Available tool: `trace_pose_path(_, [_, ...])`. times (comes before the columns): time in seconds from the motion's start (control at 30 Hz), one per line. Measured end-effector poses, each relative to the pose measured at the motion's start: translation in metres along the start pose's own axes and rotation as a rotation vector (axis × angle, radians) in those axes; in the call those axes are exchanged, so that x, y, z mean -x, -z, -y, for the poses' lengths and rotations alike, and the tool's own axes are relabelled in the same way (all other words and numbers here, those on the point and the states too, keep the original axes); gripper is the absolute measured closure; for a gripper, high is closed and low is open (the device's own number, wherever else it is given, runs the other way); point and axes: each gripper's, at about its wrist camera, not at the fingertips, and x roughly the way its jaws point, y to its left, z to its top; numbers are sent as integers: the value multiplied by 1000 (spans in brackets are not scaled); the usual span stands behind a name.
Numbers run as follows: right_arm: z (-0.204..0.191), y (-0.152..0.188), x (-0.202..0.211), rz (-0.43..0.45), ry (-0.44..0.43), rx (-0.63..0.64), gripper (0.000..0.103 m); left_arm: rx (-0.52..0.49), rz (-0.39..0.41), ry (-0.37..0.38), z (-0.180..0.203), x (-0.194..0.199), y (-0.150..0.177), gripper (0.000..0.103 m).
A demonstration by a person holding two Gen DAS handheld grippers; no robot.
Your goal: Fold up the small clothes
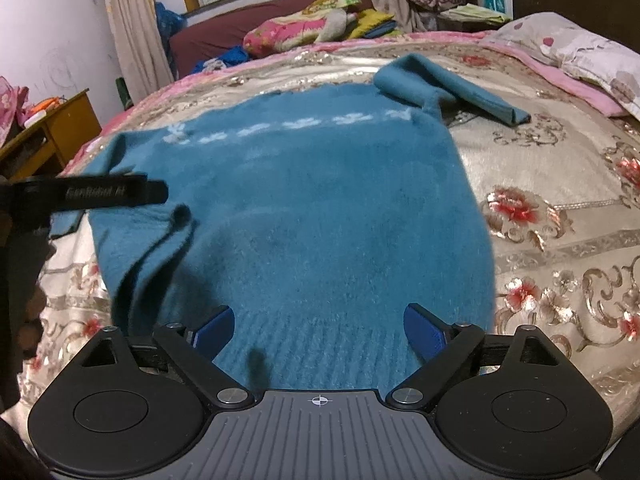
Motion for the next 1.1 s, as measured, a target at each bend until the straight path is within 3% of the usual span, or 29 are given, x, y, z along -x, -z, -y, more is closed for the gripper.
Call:
trace_pose_path(0.23, [8,0,-5,-12,-3,-23,11,8,-59,-69,1,-24,3,0])
trace_pose_path(0.37, [7,0,-7,-18,0,-16,11,40,-61,-63,1,-31,-4,0])
trace_pose_path(0.57, [4,2,-8,-22,8,-9,11,-22,-103,-139,10,-38,0,0])
trace_pose_path(0.83, [9,1,-5,-24,8,-19,11,17,-167,-239,-31,-14,23,0])
trace_pose_path(1.1, [14,3,3,-15,-2,-26,11,119,-222,-337,-89,32,67,0])
